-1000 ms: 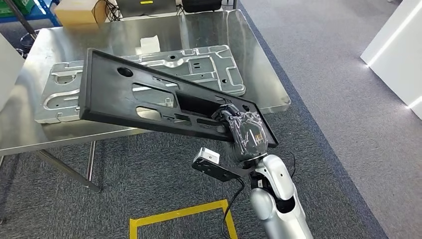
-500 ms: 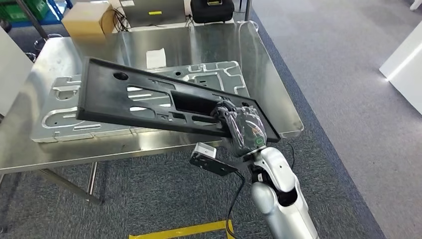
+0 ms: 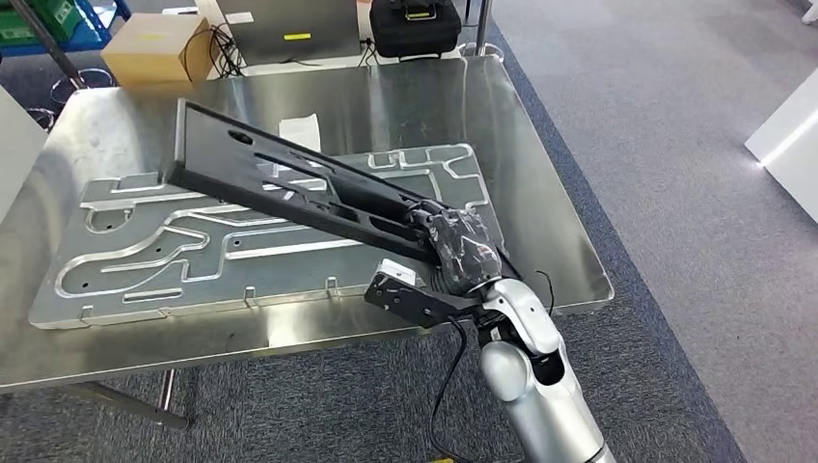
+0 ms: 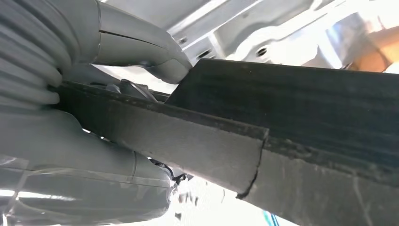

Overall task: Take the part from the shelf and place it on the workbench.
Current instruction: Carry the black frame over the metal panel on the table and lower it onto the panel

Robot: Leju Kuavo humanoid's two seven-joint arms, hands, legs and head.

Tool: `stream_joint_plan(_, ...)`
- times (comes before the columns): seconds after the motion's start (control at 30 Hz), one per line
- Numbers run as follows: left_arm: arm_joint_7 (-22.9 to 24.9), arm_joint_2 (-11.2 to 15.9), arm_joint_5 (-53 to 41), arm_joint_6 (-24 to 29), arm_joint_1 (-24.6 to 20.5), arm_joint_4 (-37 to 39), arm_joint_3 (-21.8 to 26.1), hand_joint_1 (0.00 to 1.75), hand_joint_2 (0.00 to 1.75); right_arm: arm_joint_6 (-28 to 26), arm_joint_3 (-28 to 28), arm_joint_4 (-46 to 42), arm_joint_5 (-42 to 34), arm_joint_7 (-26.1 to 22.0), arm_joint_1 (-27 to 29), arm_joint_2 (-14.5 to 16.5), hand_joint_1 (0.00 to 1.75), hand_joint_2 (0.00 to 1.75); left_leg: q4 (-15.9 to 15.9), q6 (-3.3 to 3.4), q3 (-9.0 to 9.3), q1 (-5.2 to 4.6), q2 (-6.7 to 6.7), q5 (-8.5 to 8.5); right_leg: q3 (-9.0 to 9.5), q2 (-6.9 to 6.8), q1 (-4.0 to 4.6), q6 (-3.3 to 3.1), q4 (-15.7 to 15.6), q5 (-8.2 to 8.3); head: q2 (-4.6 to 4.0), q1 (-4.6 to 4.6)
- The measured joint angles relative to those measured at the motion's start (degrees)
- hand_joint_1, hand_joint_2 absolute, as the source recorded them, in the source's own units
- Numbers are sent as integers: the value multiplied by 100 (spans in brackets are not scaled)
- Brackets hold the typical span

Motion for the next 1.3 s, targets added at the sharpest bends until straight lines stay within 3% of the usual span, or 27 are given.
stream_joint_plan(0.07,-15,7,-2,-5,-29,0,0,0,0,16,-103,55,-222,44,-54,32,175,175,-59,59,62,23,-1,-30,-230,-55,-10,56,434,-203,-1,12)
stream_joint_plan(0.13,-20,18,-7,-11,-42,0,0,0,0,31,-237,188,-332,116,-113,40,175,175,-71,96,100,22,-2,-80,-745,-81,-22,98,1201,-425,0,19)
stream_joint_plan(0.17,-21,22,-9,-14,-43,0,0,0,0,37,-311,273,-351,151,-128,39,175,175,-71,101,125,20,-5,-109,-977,-84,-29,109,1469,-430,0,20)
stream_joint_plan(0.2,-21,26,-12,-16,-41,0,0,0,0,42,-379,351,-359,175,-134,39,175,175,-71,101,160,19,-11,-140,-1119,-87,-33,110,1541,-315,0,21)
stream_joint_plan(0.23,-21,28,-15,-19,-35,0,0,0,0,45,-432,415,-360,191,-139,38,175,175,-71,96,207,17,-18,-174,-1147,-89,-32,97,1379,-75,0,22)
stream_joint_plan(0.3,-21,29,-27,-24,-25,0,-1,0,0,51,-499,515,-322,230,-186,38,175,175,-77,77,303,11,-26,-241,-981,-92,-10,29,677,503,0,18)
stream_joint_plan(0.33,-22,27,-42,-27,-33,1,-3,0,0,60,-528,580,-264,268,-241,38,175,175,-78,59,331,4,-31,-265,-883,-94,11,-13,354,694,1,12)
stream_joint_plan(0.37,-24,26,-59,-32,-47,1,-8,0,0,68,-562,661,-165,317,-315,38,175,175,-82,38,338,0,-34,-278,-819,-96,33,-50,146,766,1,7)
stream_joint_plan(0.43,-25,23,-103,-45,-79,2,-27,0,0,76,-663,894,152,416,-501,34,175,175,-109,-20,341,-3,-38,-282,-779,-92,57,-97,-1,743,1,4)
stream_joint_plan(0.53,-16,33,-142,-81,-103,2,-55,0,0,19,-811,1248,776,491,-761,23,175,175,8,-109,298,-5,-15,-398,-686,-98,-7,-170,-151,769,0,8)
stream_joint_plan(0.63,7,33,-183,-125,-133,2,-107,0,0,-116,-850,1651,1749,495,-1057,22,175,175,965,-178,-162,27,2,-832,-620,-108,-24,-216,-198,763,0,-1)
stream_joint_plan(0.67,14,32,-191,-128,-140,3,-134,0,0,-145,-856,1807,2005,466,-1145,21,175,175,1268,-199,-331,42,4,-906,-607,-107,-24,-220,-194,749,0,-2)
stream_joint_plan(0.7,18,32,-195,-130,-144,3,-161,0,0,-161,-863,1948,2166,432,-1216,21,175,175,1394,-218,-423,56,5,-872,-591,-104,-26,-216,-188,731,0,-1)
stream_joint_plan(0.73,21,31,-199,-132,-147,4,-181,0,0,-170,-869,2075,2252,390,-1274,20,175,175,1288,-232,-401,70,7,-723,-569,-101,-31,-204,-178,708,0,-2)
stream_joint_plan(0.8,23,31,-204,-138,-155,4,-210,0,0,-223,-876,2293,2337,274,-1383,20,175,175,597,-247,-113,97,13,-294,-522,-95,-45,-160,-142,642,0,-2)
stream_joint_plan(0.87,23,27,-208,-153,-174,12,-239,0,0,-326,-878,2526,2427,89,-1526,15,175,175,39,-219,135,89,11,-104,-524,-87,-34,-97,-89,590,0,-14)
stream_joint_plan(0.97,27,22,-221,-182,-205,27,-303,0,0,-476,-871,2957,2534,-249,-1741,5,175,175,-80,-115,175,72,-3,-140,-552,-87,-18,-9,-83,574,1,-19)
stream_joint_plan(1.03,32,20,-225,-201,-222,36,-342,0,0,-594,-841,3264,2599,-474,-1872,-3,175,175,-123,-45,205,84,-5,-135,-597,-101,-32,48,46,476,0,-11)
stream_joint_plan(1.1,42,19,-225,-213,-252,43,-372,0,0,-741,-777,3589,2635,-672,-2016,-20,175,175,-149,14,228,88,-2,-138,-864,-110,-43,87,573,230,-1,-4)
stream_joint_plan(1.17,57,20,-223,-218,-280,46,-405,0,0,-874,-697,3957,2641,-825,-2140,-45,175,175,-149,49,238,75,-1,-152,-1256,-110,-43,98,1242,23,-1,-1)
stream_joint_plan(1.2,65,20,-222,-221,-288,48,-425,0,0,-921,-655,4146,2639,-890,-2189,-59,175,175,-148,57,248,70,-5,-160,-1375,-111,-43,95,1398,40,-1,-1)
stream_joint_plan(1.23,73,20,-216,-225,-292,48,-446,0,0,-968,-610,4335,2630,-959,-2238,-73,175,175,-148,61,262,63,-13,-168,-1396,-110,-41,81,1349,165,-1,1)
stream_joint_plan(1.3,81,15,-205,-231,-294,51,-478,0,0,-1061,-531,4645,2597,-1075,-2334,-92,175,175,-149,55,293,50,-29,-186,-1181,-111,-22,13,741,599,-1,2)
